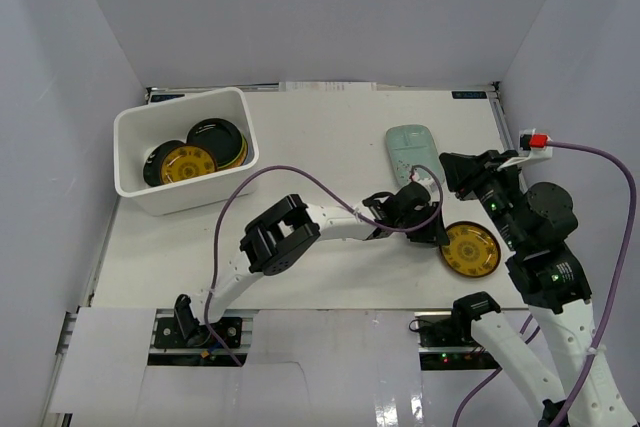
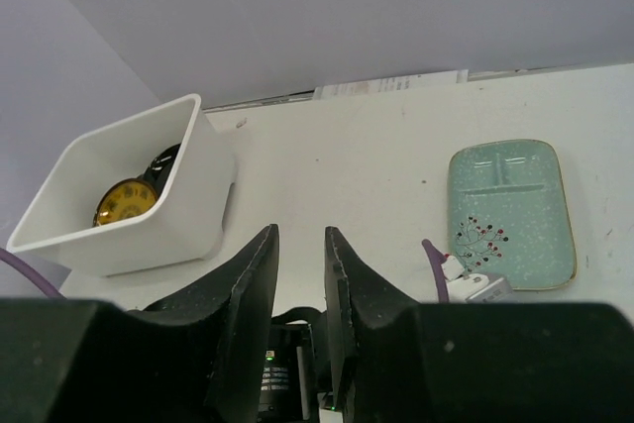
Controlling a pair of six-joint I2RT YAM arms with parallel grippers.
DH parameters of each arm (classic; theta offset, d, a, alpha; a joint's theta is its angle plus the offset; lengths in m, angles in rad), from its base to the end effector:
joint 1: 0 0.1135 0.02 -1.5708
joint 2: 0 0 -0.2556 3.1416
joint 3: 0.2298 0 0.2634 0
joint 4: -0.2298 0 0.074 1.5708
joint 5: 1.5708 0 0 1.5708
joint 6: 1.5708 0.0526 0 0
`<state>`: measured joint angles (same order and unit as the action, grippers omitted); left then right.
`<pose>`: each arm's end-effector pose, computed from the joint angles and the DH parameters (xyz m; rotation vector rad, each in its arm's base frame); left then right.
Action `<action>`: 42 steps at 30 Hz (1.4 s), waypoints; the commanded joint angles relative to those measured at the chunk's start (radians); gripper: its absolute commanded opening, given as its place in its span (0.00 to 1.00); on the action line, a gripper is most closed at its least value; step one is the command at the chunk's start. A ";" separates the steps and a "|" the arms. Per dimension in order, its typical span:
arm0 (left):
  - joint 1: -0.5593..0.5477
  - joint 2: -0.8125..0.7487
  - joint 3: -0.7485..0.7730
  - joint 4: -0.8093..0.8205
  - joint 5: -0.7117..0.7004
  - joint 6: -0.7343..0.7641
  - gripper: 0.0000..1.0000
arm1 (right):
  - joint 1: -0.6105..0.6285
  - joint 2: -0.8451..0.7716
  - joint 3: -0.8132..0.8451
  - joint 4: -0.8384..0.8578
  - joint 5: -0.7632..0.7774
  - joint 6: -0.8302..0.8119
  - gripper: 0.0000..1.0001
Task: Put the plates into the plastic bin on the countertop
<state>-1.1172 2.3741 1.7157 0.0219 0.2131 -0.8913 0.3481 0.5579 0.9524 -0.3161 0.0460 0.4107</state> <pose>0.2285 -0.4942 0.1070 0.4218 2.5046 -1.2249 0.1353 0.0465 0.4127 0.0853 1.5171 0.5761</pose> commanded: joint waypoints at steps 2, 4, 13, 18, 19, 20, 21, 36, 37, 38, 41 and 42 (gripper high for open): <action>-0.009 0.071 0.059 -0.071 -0.044 -0.020 0.45 | 0.000 -0.013 0.003 0.032 -0.028 -0.004 0.31; -0.009 0.082 0.073 -0.073 -0.044 -0.021 0.23 | -0.001 -0.013 -0.004 0.032 -0.029 -0.003 0.31; 0.000 -0.137 -0.158 0.088 0.029 0.029 0.00 | -0.001 0.003 0.013 0.051 -0.023 0.008 0.31; 0.092 -0.471 -0.414 0.214 0.086 0.006 0.00 | -0.001 0.020 0.019 0.129 -0.144 0.068 0.31; 0.115 -0.533 -0.462 0.228 0.098 0.000 0.00 | -0.001 0.013 0.019 0.136 -0.140 0.071 0.31; 0.176 -0.596 -0.514 0.260 0.126 -0.009 0.00 | -0.001 0.004 0.020 0.144 -0.120 0.074 0.30; 0.215 -0.663 -0.621 0.269 0.137 -0.018 0.00 | -0.001 -0.007 0.020 0.152 -0.104 0.074 0.30; 1.252 -1.325 -0.691 -0.332 -0.003 0.183 0.00 | 0.000 0.071 -0.093 0.170 -0.147 0.056 0.31; 1.287 -1.313 -0.693 -0.341 -0.056 0.193 0.00 | -0.001 0.082 -0.099 0.167 -0.141 0.047 0.30; 1.293 -1.300 -0.691 -0.349 -0.095 0.201 0.00 | -0.001 0.092 -0.107 0.167 -0.123 0.042 0.30; 1.326 -1.262 -0.709 -0.347 -0.175 0.196 0.00 | -0.001 0.167 -0.113 0.131 -0.075 0.008 0.31; 1.329 -1.254 -0.712 -0.344 -0.187 0.193 0.00 | -0.001 0.210 -0.118 0.127 -0.066 0.002 0.31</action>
<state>0.1982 1.1225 1.0115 -0.2718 0.1146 -0.7212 0.3481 0.6994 0.8490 -0.1837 -0.0650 0.4583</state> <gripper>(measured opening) 0.026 0.307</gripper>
